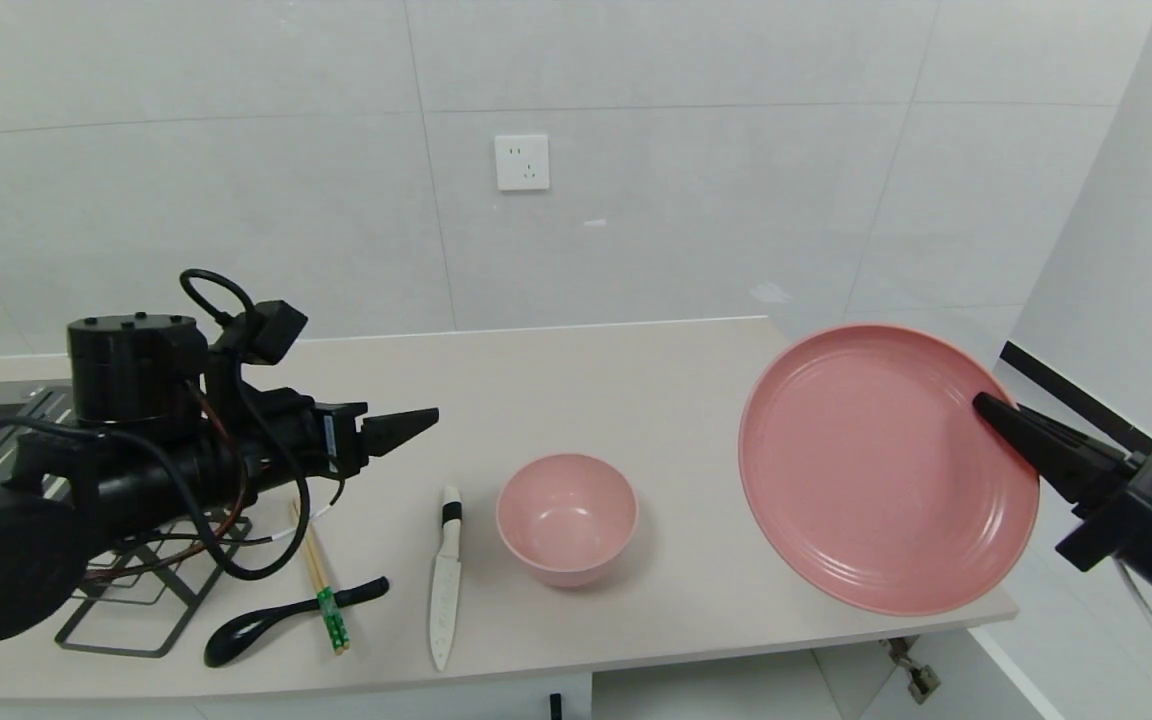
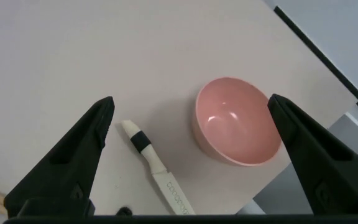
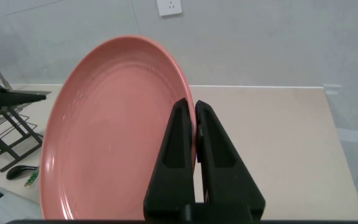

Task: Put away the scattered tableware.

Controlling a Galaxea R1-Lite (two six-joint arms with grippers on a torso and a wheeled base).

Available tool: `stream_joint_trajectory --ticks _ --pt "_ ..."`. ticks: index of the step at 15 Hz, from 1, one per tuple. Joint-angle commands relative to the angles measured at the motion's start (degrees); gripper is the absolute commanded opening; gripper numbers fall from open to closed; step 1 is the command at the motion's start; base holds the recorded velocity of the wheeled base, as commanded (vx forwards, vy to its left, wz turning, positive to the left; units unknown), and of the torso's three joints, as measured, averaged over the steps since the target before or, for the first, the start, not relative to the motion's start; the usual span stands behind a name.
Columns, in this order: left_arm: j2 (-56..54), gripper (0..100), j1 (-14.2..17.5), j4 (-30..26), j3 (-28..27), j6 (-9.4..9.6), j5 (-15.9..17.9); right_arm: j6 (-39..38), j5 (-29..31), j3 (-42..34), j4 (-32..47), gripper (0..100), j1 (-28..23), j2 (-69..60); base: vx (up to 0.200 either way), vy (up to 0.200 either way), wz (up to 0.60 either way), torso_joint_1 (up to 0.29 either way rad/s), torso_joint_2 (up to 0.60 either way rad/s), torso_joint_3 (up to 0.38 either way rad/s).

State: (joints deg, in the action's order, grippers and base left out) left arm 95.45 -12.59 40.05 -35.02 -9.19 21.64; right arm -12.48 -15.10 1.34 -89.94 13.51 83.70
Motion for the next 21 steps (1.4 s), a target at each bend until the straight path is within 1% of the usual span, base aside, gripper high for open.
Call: stream_joint_trajectory --ticks 1,4,5,6,7,8,10,12,17,21 --pt "4.39 100 -1.91 0.03 -1.1 -0.04 -0.02 0.0 -0.01 -0.02 -0.06 0 0.03 0.32 0.0 0.0 0.0 0.0 0.0 0.0" --pt "9.75 100 -4.9 0.12 -3.21 0.23 -0.19 0.0 -0.01 -0.02 -0.06 0 0.03 0.32 0.0 0.0 0.0 0.0 0.0 0.0" --pt "11.95 100 -5.42 0.12 -3.82 1.19 -0.63 0.0 -0.01 -0.02 -0.06 0 -0.06 0.32 0.0 0.0 0.0 0.0 0.0 0.0" --pt "14.06 100 -5.42 0.12 -4.88 3.04 -1.95 0.0 -0.01 -0.02 -0.06 0 -0.06 0.32 0.0 0.0 0.0 0.0 0.0 0.0" --pt "15.99 100 -5.42 0.21 -5.76 4.18 -3.09 0.0 -0.01 -0.02 -0.06 0 -0.06 0.32 0.0 0.0 0.0 0.0 0.0 0.0" --pt "17.14 100 -5.6 0.47 -6.11 4.27 -3.27 0.0 -0.01 -0.02 -0.06 0 -0.06 0.32 0.0 0.0 0.0 0.0 0.0 0.0" --pt "20.12 100 -6.92 1.61 -7.52 4.27 -3.44 0.0 -0.01 -0.02 -0.06 0 -0.06 0.32 0.0 0.0 0.0 0.0 0.0 0.0" --pt "22.06 100 -7.27 2.58 -8.92 4.27 -3.71 0.0 0.07 -0.02 -0.06 0 -0.06 0.32 0.0 0.0 0.0 0.0 0.0 0.0" --pt "24.96 100 -8.15 2.58 -11.21 4.36 -3.71 0.09 0.07 -0.11 -0.06 0 -0.06 0.41 0.0 0.0 0.0 0.0 0.0 0.0" --pt "27.07 100 -9.73 2.67 -12.44 4.27 -3.53 0.09 0.07 -0.11 -0.06 0 -0.06 0.5 0.0 0.0 0.0 0.0 0.0 0.0"
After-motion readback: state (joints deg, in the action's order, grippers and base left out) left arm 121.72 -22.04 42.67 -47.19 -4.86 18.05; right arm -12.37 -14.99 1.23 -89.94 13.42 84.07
